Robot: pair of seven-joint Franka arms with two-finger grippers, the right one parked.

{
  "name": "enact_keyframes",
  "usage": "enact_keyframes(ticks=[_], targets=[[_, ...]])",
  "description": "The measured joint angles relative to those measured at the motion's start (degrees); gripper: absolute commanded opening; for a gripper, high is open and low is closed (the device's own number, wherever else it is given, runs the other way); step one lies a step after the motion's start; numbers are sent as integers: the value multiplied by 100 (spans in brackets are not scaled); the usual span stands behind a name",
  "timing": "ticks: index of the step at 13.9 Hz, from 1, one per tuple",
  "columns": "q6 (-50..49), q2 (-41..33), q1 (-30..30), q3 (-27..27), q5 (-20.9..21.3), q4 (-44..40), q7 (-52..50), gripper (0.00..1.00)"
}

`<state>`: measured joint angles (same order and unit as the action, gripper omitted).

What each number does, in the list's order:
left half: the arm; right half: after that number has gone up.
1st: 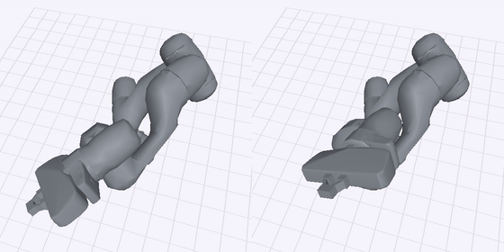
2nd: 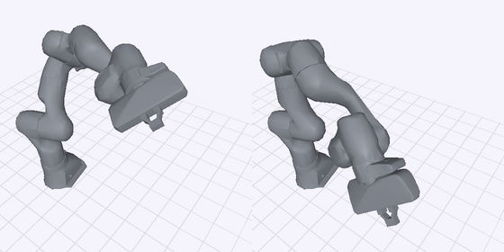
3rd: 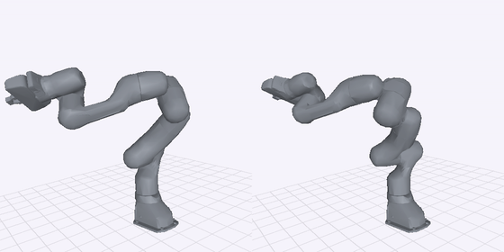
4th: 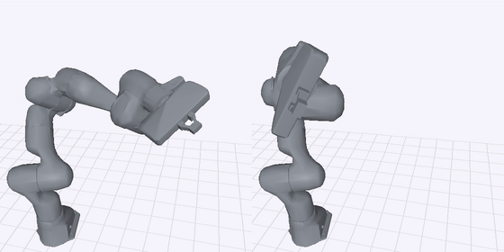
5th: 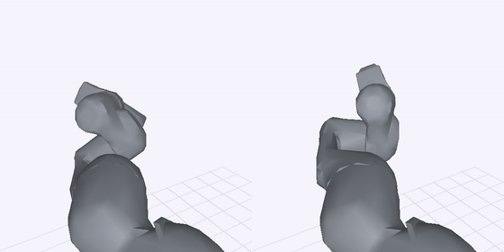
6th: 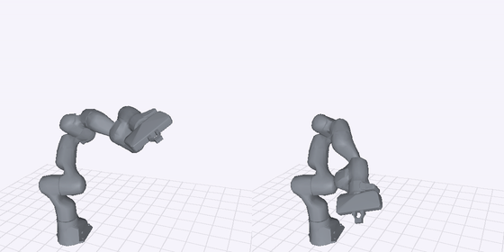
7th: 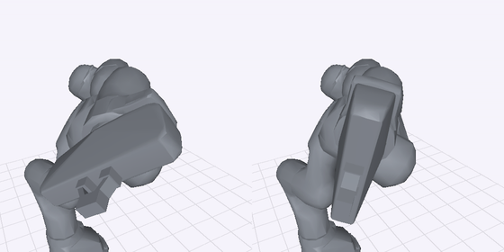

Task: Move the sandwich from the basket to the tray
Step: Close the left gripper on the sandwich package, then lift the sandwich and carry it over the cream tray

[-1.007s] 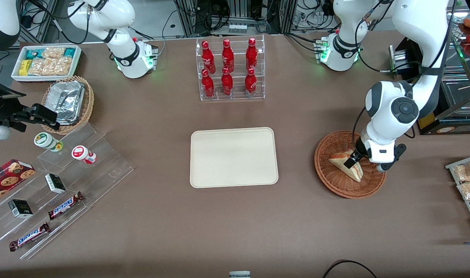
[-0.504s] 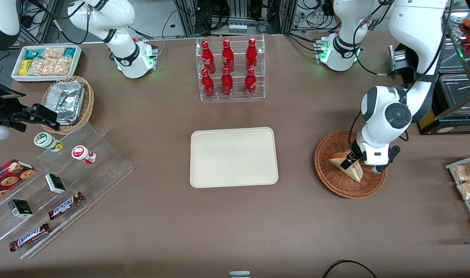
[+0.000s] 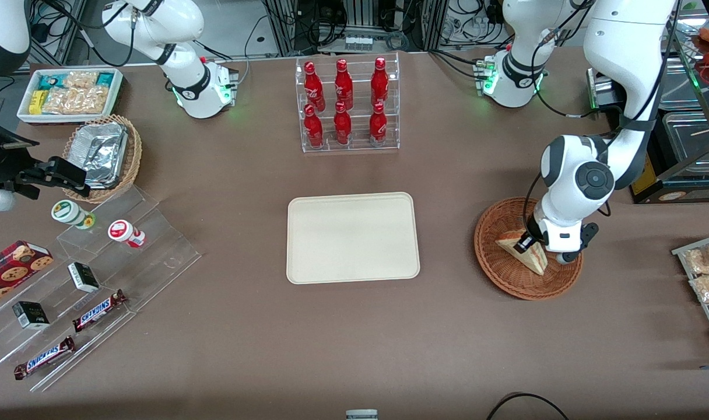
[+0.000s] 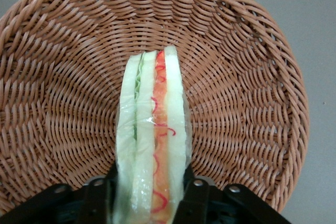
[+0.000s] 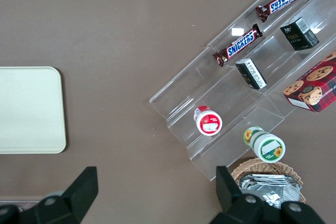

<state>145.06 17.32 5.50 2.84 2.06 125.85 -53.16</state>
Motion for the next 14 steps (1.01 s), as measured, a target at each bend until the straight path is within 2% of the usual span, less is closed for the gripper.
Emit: enact_keyframes(ticks=[4, 9, 14], targets=[[-284, -21, 68, 8, 5, -204, 0, 13], [-2394, -209, 547, 18, 9, -1481, 0, 13], [-3409, -196, 1340, 29, 9, -2428, -10, 10]])
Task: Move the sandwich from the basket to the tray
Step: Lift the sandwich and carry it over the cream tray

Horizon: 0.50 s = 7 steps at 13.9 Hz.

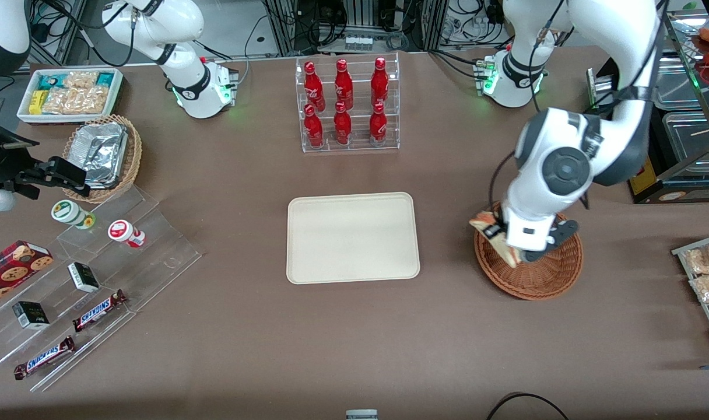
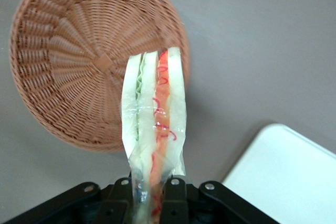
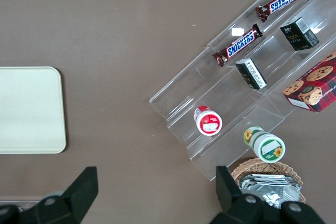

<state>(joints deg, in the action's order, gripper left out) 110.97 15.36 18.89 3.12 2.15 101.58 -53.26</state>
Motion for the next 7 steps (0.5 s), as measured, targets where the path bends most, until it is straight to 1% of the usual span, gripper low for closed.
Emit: enact_keyframes(ticks=[4, 7], targets=[[-124, 263, 930, 7, 18, -434, -28, 8], [-122, 679, 1476, 11, 18, -793, -51, 7]])
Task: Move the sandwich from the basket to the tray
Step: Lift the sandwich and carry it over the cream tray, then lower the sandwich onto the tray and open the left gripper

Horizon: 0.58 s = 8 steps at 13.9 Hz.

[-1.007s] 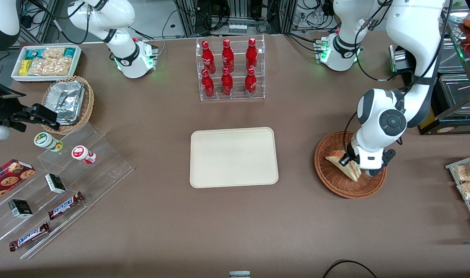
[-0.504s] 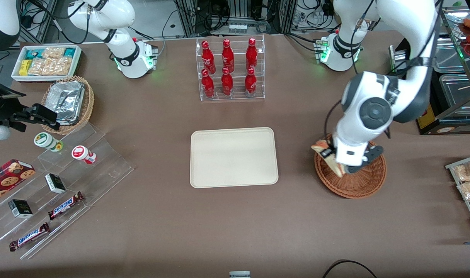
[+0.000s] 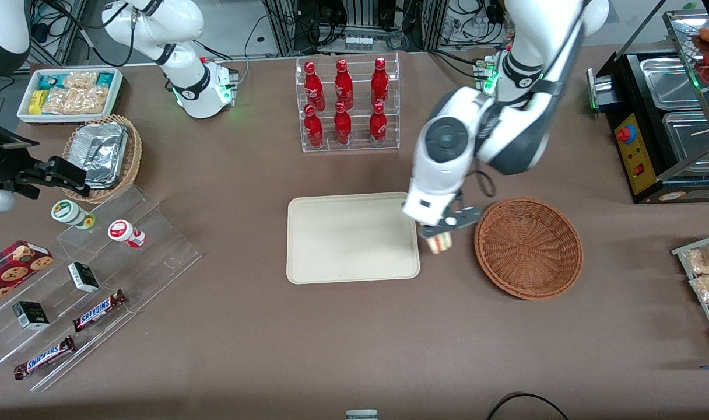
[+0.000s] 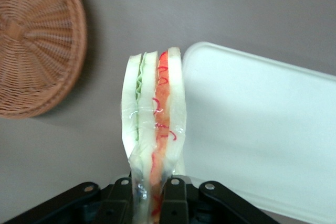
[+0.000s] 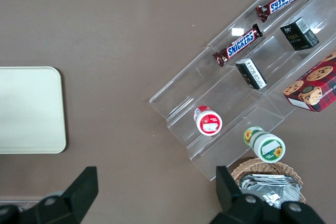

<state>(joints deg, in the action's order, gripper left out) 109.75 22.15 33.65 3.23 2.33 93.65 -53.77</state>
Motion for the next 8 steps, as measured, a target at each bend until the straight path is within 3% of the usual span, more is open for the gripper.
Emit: enact_keyframes(ticks=[8], targets=[[444, 1241, 953, 2, 0, -944, 0, 5]])
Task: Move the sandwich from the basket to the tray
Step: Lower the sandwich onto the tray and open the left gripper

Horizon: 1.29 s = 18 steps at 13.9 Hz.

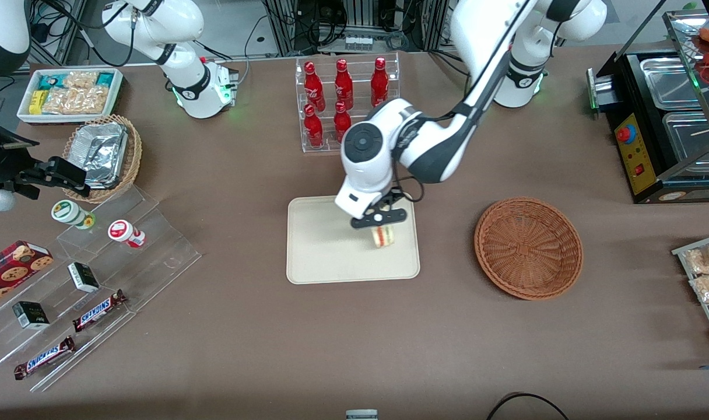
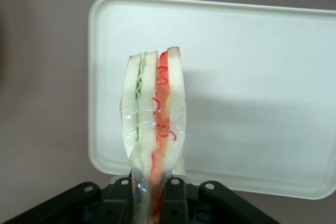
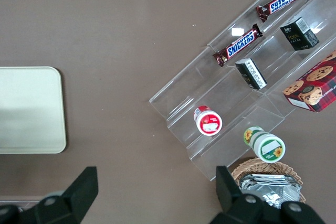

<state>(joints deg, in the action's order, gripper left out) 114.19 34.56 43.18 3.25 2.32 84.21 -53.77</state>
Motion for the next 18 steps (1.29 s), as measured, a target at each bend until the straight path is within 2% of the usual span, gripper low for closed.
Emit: enact_keyframes(ticks=[8, 12, 13, 15, 16, 17, 18], targets=[[792, 643, 293, 0, 4, -41, 175, 5], [874, 796, 384, 0, 10, -44, 191, 7], [874, 800, 385, -2, 13, -45, 199, 20], [874, 818, 385, -8, 17, -45, 207, 33], [889, 834, 385, -12, 17, -45, 213, 71], [946, 850, 384, -17, 17, -45, 234, 100], [1007, 859, 384, -18, 17, -46, 249, 100]])
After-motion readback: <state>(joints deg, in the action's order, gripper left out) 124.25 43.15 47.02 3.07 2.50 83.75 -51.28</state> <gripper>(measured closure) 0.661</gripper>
